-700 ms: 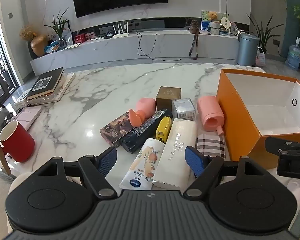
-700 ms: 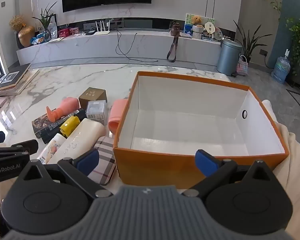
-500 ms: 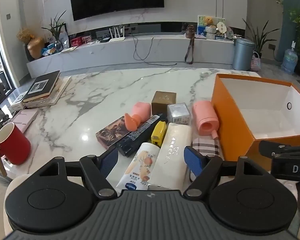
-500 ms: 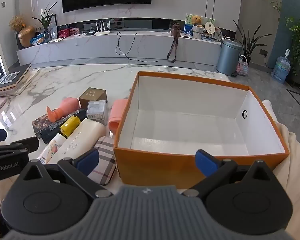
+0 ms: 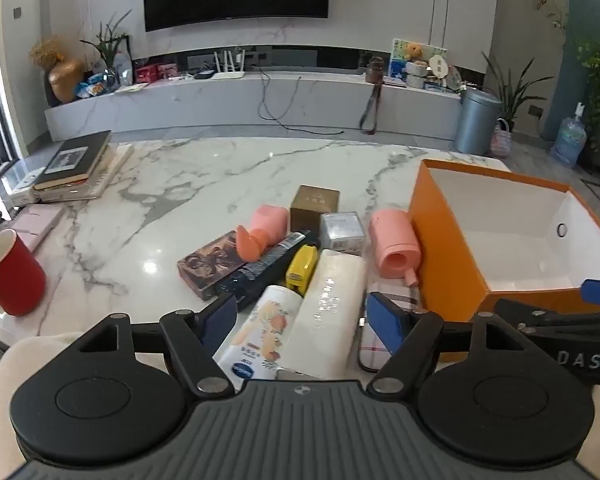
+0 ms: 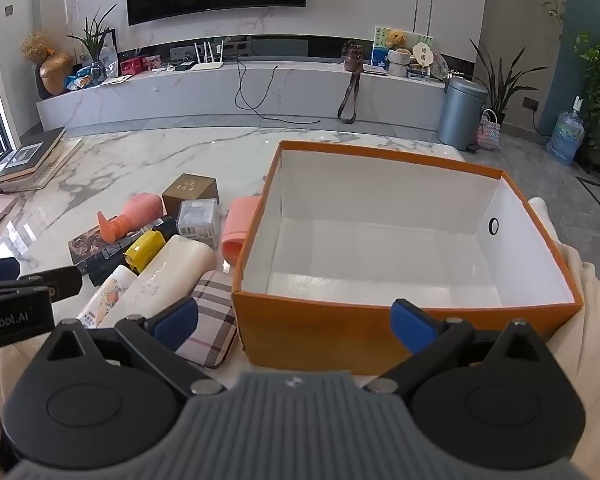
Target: Organize rigid objects
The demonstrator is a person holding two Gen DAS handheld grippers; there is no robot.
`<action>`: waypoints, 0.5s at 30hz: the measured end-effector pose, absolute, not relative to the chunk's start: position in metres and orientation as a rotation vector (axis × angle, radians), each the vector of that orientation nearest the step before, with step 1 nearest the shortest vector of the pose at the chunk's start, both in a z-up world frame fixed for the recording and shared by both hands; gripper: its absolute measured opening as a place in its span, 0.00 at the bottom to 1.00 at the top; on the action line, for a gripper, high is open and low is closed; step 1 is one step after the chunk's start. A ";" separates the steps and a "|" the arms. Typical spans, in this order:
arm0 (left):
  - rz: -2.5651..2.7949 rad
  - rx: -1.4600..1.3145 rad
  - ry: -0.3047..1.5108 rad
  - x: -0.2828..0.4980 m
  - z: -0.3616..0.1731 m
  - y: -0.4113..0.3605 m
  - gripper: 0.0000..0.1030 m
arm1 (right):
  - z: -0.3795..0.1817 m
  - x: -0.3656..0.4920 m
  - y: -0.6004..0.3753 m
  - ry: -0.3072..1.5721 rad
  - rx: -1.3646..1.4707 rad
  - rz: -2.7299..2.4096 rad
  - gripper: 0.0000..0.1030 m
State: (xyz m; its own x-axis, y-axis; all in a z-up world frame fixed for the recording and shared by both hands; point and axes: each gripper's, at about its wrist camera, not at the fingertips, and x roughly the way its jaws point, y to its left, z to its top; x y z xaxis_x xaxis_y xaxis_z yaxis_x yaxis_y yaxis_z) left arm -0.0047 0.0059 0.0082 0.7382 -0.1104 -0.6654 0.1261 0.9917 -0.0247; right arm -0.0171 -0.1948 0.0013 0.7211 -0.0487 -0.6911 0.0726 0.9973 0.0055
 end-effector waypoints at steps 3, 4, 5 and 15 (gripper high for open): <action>-0.125 0.030 0.721 -0.006 0.009 0.005 0.86 | 0.002 -0.017 -0.196 0.763 0.032 -0.064 0.98; -0.124 0.032 0.718 -0.005 0.009 0.004 0.86 | 0.003 -0.018 -0.195 0.763 0.032 -0.063 0.98; -0.128 0.025 0.718 -0.006 0.009 0.004 0.86 | 0.003 -0.018 -0.195 0.763 0.032 -0.063 0.98; -0.113 0.038 0.690 -0.008 0.010 0.005 0.86 | -0.001 -0.018 -0.197 0.770 0.038 -0.053 0.98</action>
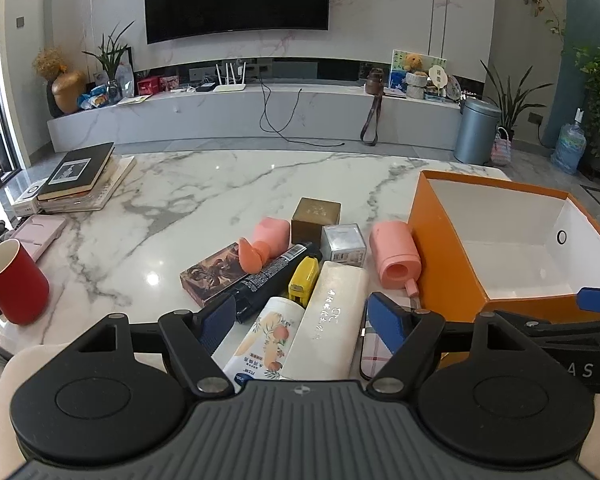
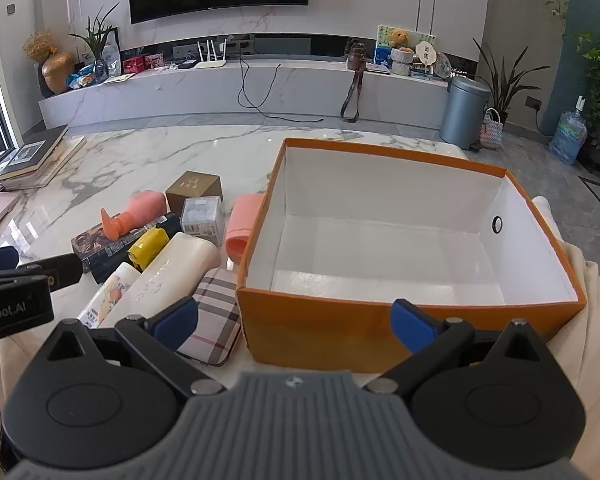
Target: Organize rigid objects
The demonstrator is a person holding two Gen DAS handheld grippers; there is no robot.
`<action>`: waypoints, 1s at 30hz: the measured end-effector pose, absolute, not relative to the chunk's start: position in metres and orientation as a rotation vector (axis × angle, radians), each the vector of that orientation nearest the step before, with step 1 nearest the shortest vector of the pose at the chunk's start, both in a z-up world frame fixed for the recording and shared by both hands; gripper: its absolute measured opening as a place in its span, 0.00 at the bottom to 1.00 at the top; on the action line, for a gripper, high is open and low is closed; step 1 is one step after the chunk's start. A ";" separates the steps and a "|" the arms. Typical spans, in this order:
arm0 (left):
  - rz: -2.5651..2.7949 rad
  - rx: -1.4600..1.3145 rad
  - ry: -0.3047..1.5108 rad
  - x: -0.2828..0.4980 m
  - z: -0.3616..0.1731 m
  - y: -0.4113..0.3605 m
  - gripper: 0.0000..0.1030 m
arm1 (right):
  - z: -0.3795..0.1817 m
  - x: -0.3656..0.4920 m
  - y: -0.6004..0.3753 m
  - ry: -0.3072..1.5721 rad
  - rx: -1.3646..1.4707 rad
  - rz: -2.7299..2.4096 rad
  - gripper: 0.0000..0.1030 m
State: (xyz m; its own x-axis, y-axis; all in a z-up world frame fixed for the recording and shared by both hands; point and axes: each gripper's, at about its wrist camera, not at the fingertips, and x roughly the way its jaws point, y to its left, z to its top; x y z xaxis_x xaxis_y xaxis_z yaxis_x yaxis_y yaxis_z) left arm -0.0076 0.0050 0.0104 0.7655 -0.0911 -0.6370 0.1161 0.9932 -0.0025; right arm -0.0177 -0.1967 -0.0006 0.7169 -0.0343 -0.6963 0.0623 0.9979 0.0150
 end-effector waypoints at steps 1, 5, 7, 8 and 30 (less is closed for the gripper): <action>-0.114 0.040 0.690 -0.008 0.010 0.005 0.86 | -0.001 -0.018 -0.197 0.771 0.039 -0.052 0.98; -0.116 0.046 0.701 -0.007 0.009 0.005 0.86 | 0.000 -0.018 -0.197 0.772 0.038 -0.048 0.98; -0.117 0.047 0.704 -0.007 0.009 0.005 0.86 | -0.001 -0.017 -0.196 0.772 0.037 -0.048 0.98; -0.116 0.047 0.703 -0.007 0.009 0.005 0.86 | -0.001 -0.017 -0.196 0.774 0.037 -0.048 0.98; -0.115 0.051 0.719 -0.007 0.005 0.006 0.86 | -0.002 -0.017 -0.194 0.782 0.034 -0.040 0.98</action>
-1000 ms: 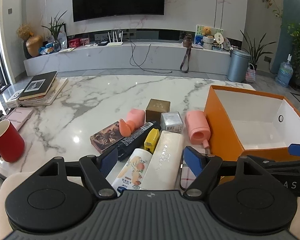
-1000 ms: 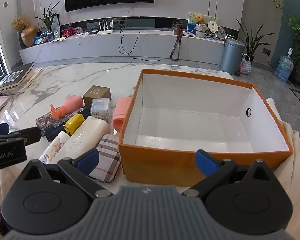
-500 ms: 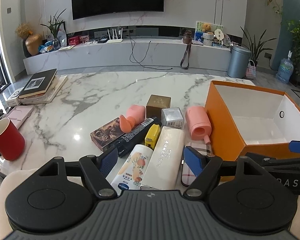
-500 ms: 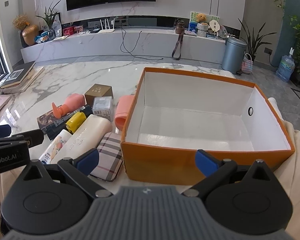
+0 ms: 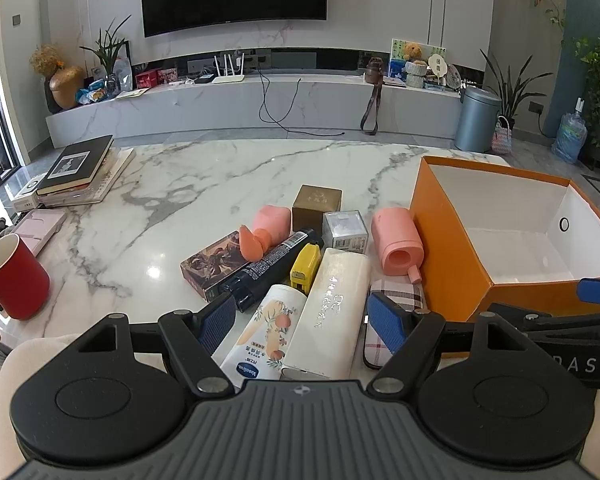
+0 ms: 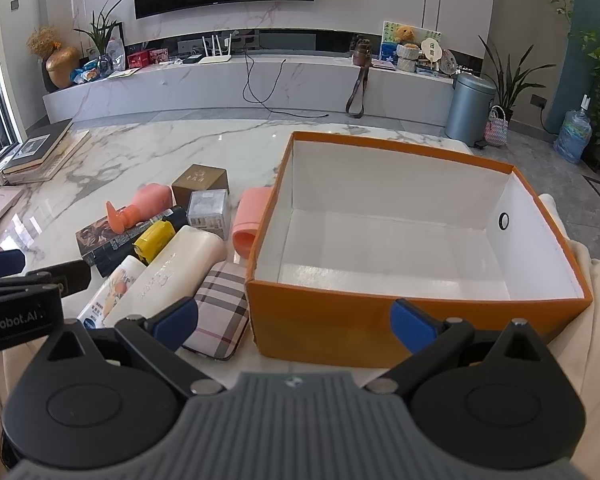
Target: Organize rigid objects
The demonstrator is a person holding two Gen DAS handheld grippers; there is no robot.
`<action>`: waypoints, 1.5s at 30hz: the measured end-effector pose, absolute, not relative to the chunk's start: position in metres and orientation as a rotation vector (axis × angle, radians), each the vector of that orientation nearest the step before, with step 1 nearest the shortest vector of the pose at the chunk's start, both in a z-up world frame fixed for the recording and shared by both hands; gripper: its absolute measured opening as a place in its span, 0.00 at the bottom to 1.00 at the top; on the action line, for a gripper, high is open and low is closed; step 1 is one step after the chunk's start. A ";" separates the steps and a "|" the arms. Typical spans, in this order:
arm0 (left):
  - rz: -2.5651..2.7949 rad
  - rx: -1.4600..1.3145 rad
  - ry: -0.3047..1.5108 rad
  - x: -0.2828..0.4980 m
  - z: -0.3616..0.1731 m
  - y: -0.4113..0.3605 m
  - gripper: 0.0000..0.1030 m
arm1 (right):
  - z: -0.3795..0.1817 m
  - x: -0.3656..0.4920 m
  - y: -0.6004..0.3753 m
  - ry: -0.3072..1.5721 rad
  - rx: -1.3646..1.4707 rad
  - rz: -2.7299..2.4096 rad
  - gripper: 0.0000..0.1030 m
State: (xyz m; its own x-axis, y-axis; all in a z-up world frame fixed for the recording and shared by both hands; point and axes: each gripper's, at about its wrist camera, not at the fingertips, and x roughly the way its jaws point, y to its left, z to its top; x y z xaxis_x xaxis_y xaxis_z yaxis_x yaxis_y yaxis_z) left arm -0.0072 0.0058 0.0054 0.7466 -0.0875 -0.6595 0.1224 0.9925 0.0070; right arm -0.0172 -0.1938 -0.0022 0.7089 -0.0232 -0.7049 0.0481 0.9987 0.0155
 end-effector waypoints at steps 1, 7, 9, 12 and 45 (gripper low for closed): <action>-0.114 0.051 0.719 -0.007 0.005 0.006 0.86 | -0.002 -0.017 -0.194 0.782 0.033 -0.039 0.98; -0.116 0.052 0.721 -0.007 0.005 0.006 0.86 | -0.003 -0.017 -0.192 0.786 0.030 -0.036 0.98; -0.117 0.051 0.721 -0.007 0.005 0.006 0.86 | -0.003 -0.017 -0.192 0.789 0.030 -0.035 0.98; -0.125 0.051 0.728 -0.007 0.003 0.007 0.86 | -0.003 -0.016 -0.191 0.792 0.029 -0.029 0.98; -0.345 0.179 1.073 0.095 -0.043 0.054 0.62 | -0.033 0.076 -0.124 0.960 0.066 0.313 0.50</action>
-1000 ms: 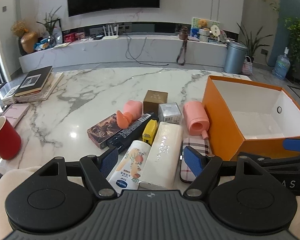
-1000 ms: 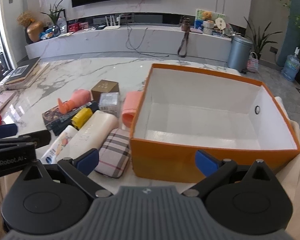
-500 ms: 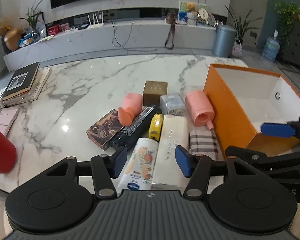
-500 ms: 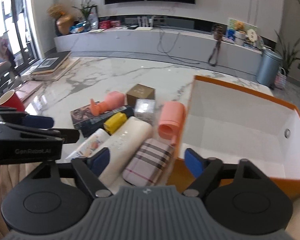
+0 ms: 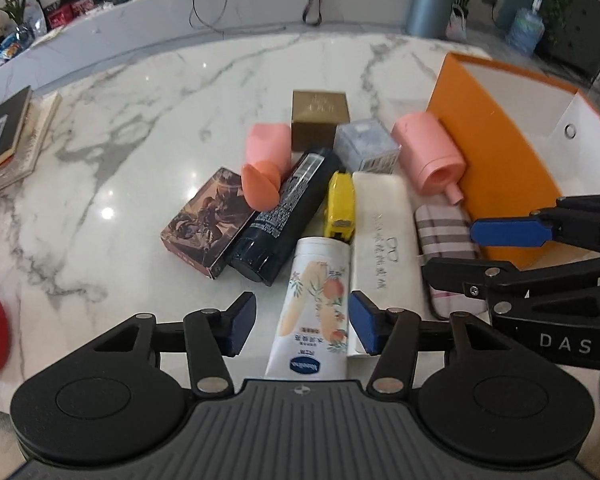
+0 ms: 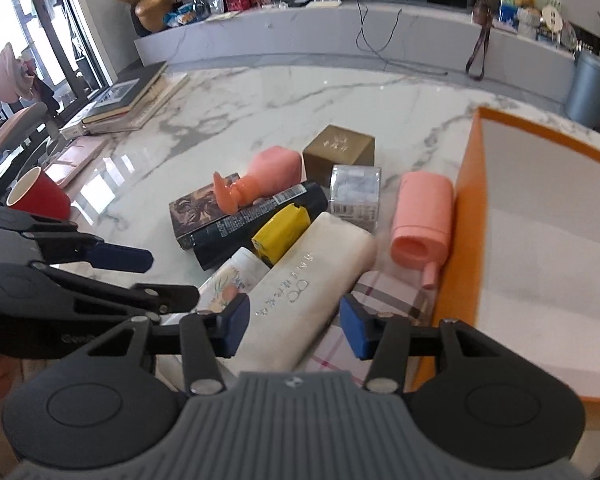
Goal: Organize rigid objects
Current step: 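Grasp the white lotion bottle with the left gripper while the right grasps the white rectangular pack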
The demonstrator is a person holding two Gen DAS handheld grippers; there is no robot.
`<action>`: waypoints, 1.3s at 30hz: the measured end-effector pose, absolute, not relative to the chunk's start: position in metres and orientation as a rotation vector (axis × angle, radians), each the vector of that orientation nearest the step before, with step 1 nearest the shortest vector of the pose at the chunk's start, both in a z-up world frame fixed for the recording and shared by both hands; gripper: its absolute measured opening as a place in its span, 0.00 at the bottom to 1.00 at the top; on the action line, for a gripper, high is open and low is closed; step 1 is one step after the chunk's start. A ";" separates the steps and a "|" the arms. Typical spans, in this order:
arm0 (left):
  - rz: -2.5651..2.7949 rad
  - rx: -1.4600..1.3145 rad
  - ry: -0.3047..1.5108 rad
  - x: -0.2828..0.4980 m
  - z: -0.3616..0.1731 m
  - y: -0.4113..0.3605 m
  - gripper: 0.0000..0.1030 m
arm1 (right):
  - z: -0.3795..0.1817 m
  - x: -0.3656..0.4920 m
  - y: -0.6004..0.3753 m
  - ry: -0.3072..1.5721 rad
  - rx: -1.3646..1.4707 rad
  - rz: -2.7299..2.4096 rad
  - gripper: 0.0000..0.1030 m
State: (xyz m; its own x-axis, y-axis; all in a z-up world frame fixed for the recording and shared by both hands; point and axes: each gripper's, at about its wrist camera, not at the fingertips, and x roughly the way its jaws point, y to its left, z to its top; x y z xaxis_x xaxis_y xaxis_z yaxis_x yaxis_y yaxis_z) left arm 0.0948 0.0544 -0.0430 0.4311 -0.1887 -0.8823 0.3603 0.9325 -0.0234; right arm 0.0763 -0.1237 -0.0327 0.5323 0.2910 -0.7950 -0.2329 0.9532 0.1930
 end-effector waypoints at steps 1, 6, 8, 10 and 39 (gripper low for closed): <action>-0.348 0.183 1.095 0.100 -0.048 0.053 0.61 | -0.035 0.080 -0.122 0.968 0.069 0.309 0.50; -0.346 0.154 1.193 0.120 -0.065 0.054 0.60 | -0.045 0.094 -0.121 1.007 0.093 0.289 0.50; -0.353 0.141 1.218 0.124 -0.071 0.055 0.58 | -0.049 0.097 -0.120 1.015 0.092 0.284 0.48; -0.348 0.142 1.232 0.127 -0.076 0.054 0.58 | -0.052 0.101 -0.118 1.021 0.095 0.285 0.48; -0.225 0.024 1.181 0.121 -0.084 0.070 0.42 | -0.077 0.128 -0.114 1.148 0.197 0.201 0.62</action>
State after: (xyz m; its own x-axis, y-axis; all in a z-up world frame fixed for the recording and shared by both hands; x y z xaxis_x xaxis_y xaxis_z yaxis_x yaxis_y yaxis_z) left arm 0.1213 0.0695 -0.0836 0.3602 -0.1615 -0.9188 0.1870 0.9774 -0.0985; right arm 0.1277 -0.1139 -0.0773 0.3967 0.2579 -0.8810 -0.0572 0.9648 0.2567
